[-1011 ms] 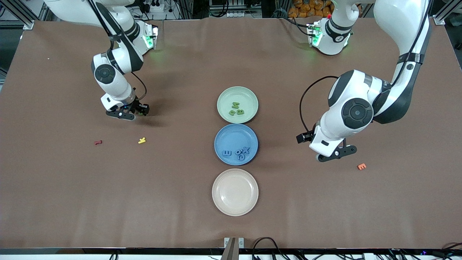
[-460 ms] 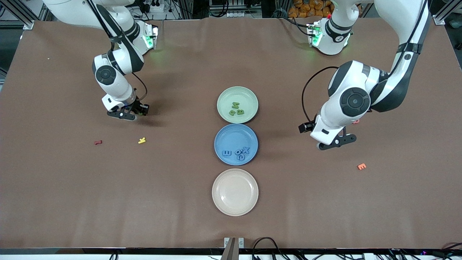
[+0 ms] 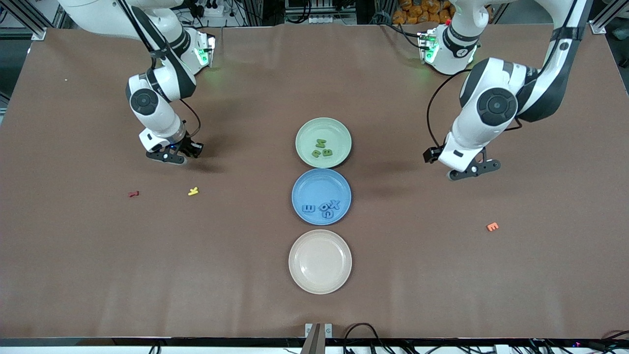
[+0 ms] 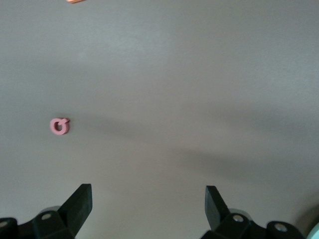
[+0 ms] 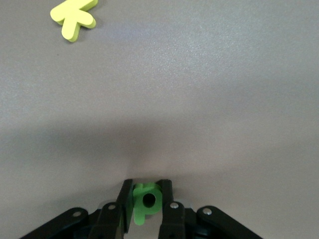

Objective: Sort letters by color into matching plates
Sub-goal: 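Grasp the green P with the right gripper while the left gripper withdraws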

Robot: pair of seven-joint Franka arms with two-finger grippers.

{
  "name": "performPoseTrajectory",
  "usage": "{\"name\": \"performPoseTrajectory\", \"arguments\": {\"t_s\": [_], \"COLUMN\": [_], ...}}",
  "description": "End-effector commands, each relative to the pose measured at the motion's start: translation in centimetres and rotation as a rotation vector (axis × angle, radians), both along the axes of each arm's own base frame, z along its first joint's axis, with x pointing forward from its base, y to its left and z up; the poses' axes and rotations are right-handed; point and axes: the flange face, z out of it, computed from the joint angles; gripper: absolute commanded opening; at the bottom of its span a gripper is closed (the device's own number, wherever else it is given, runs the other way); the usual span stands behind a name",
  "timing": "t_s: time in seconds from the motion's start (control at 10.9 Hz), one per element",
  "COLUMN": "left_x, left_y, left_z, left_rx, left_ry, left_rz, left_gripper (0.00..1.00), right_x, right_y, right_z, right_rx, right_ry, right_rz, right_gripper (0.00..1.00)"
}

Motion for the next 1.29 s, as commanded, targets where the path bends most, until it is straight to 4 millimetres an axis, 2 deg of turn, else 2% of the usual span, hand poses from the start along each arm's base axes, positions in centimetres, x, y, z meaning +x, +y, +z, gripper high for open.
{"name": "performPoseTrajectory", "arguments": {"t_s": [0.0, 0.28, 0.64, 0.74, 0.83, 1.1, 1.2], "left_x": [-0.6, 1.7, 2.7, 3.1, 3.9, 3.4, 3.6], "left_y": [2.3, 3.9, 5.8, 6.4, 8.0, 8.7, 11.3], "left_z": [1.4, 5.5, 9.4, 10.5, 12.4, 15.3, 15.8], "left_rx": [-0.016, -0.031, -0.023, -0.02, -0.025, -0.025, -0.04], "left_ry": [-0.031, -0.039, -0.029, -0.033, -0.049, -0.049, -0.048], "left_rz": [0.02, -0.08, -0.136, -0.145, -0.15, -0.185, -0.199], "left_gripper": [1.0, 1.0, 1.0, 1.0, 1.0, 1.0, 1.0], "right_x": [0.0, 0.5, 0.7, 0.9, 0.9, 1.1, 1.1], "right_y": [-0.4, -0.2, 1.1, 1.7, 2.1, 2.8, 3.2], "right_z": [-0.1, 0.5, 0.8, 0.9, 1.0, 1.2, 1.3], "right_rx": [0.003, 0.005, 0.008, 0.01, 0.01, 0.012, 0.012], "right_ry": [-0.005, -0.021, -0.031, -0.037, -0.039, -0.048, -0.049], "right_rz": [0.005, 0.008, 0.028, 0.035, 0.043, 0.059, 0.067], "right_gripper": [0.0, 0.0, 0.0, 0.0, 0.0, 0.0, 0.0]}}
